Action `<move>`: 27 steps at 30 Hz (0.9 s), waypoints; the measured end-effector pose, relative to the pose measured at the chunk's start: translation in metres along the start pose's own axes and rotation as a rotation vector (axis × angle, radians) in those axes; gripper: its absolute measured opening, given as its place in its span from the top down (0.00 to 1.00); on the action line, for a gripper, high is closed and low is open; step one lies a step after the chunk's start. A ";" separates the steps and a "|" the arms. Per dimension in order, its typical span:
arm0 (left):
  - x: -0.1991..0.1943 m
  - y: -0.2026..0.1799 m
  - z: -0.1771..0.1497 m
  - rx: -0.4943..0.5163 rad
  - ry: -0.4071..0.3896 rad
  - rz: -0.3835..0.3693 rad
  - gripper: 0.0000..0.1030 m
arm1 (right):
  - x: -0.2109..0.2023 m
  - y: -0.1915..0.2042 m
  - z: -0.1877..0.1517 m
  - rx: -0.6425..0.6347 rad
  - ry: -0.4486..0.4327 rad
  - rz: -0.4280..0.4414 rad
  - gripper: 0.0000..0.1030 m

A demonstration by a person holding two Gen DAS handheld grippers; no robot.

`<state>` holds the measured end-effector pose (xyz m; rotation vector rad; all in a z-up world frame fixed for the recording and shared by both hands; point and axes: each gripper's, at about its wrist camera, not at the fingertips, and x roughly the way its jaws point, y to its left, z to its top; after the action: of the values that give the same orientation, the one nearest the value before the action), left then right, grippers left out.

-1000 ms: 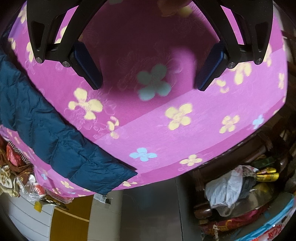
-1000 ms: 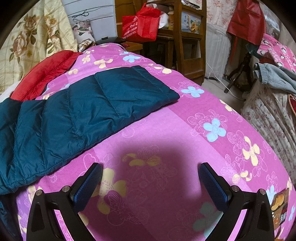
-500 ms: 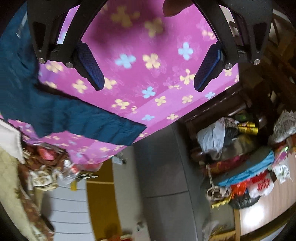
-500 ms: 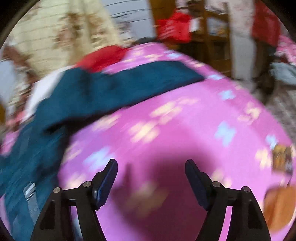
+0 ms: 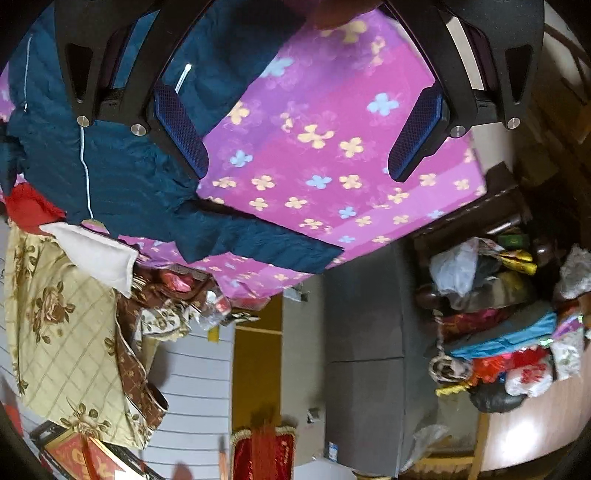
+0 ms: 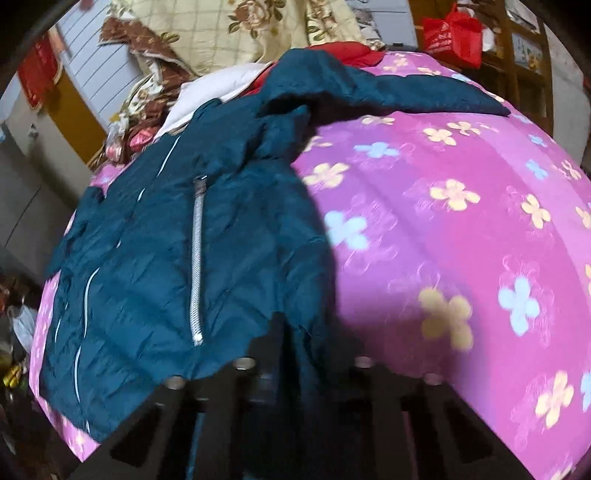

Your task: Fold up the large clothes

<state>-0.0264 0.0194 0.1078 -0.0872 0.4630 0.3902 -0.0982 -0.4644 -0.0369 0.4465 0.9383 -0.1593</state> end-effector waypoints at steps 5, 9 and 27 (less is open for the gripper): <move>-0.034 0.017 0.006 0.028 -0.091 0.087 0.05 | -0.016 0.012 -0.022 -0.036 0.010 -0.016 0.89; -0.050 0.033 0.013 0.013 -0.116 0.116 0.05 | -0.040 0.006 -0.027 -0.014 -0.034 -0.056 0.89; -0.095 0.041 0.006 0.006 -0.153 0.017 0.05 | -0.122 0.118 -0.040 -0.217 -0.338 -0.012 0.37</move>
<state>-0.1178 0.0253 0.1560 -0.0472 0.3143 0.4093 -0.1615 -0.3479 0.0766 0.2043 0.6176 -0.1372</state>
